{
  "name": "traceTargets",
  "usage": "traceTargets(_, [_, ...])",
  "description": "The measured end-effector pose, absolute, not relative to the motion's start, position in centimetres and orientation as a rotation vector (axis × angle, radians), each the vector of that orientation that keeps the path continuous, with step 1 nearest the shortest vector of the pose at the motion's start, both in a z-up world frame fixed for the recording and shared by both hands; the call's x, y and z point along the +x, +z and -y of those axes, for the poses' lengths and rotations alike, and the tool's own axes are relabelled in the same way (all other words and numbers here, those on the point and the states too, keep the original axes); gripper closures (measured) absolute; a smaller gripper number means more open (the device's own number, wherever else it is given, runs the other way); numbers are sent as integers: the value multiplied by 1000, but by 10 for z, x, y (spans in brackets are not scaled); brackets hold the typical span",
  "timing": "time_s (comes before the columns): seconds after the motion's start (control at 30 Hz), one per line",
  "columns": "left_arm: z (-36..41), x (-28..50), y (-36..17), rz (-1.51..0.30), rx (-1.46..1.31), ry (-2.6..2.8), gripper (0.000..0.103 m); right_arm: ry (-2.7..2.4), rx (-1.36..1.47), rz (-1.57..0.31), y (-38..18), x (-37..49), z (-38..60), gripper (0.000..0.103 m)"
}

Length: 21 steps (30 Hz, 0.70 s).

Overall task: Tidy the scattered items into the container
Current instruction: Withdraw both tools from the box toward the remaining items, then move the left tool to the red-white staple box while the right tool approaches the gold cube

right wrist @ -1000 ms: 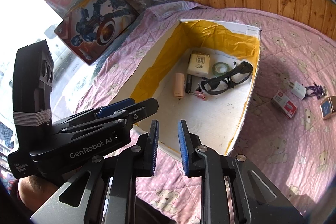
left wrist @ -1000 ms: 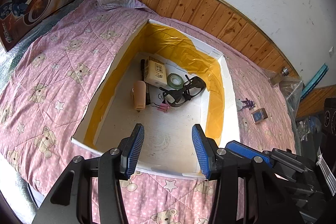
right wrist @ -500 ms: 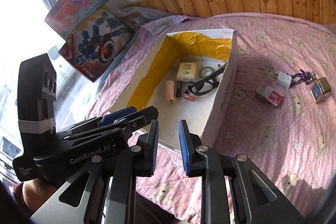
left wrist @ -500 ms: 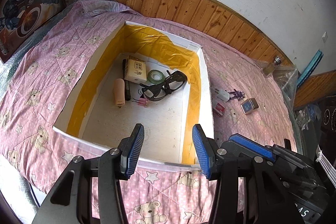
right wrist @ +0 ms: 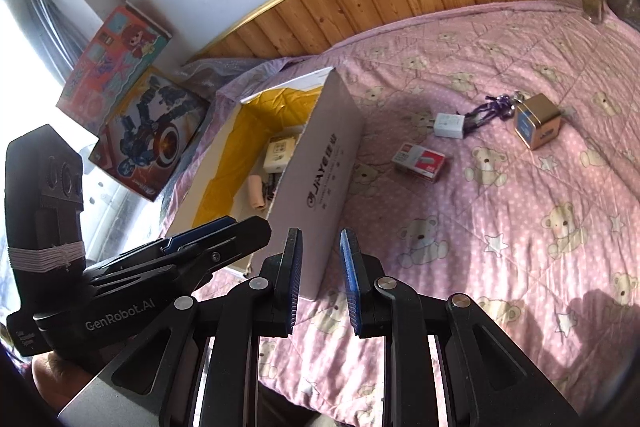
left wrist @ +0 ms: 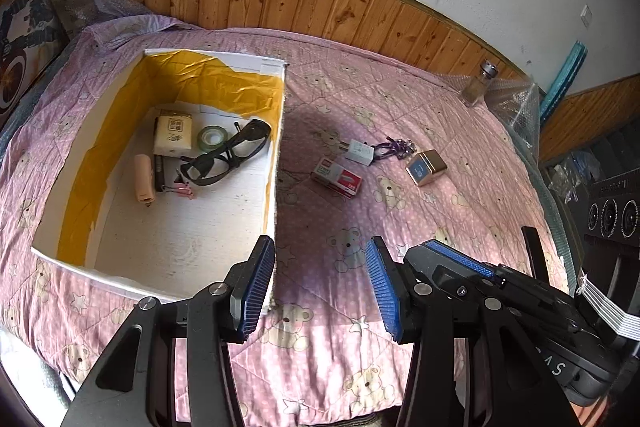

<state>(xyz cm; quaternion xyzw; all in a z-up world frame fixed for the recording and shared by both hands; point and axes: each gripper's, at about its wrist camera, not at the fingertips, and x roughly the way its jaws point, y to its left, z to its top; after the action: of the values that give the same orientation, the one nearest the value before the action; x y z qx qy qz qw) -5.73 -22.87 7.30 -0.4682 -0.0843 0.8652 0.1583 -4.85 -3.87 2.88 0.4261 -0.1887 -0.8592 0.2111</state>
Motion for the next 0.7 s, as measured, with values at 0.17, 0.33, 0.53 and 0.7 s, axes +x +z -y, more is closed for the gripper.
traceTargets(0.17, [193, -66, 68, 192, -1354, 2433, 50, -2412, 1211, 588, 16, -49, 7, 80])
traceTargets(0.33, [168, -85, 57, 188, -1391, 2412, 49, -2431, 1228, 637, 6, -56, -20, 79])
traceTargets(0.53, [145, -110, 38, 189, -1445, 2384, 49, -2489, 1251, 640, -1, -73, -51, 77])
traceTargets(0.7, [135, -138, 13, 234, -1531, 2363, 45, -2564, 1268, 591, -6, -99, -77, 65])
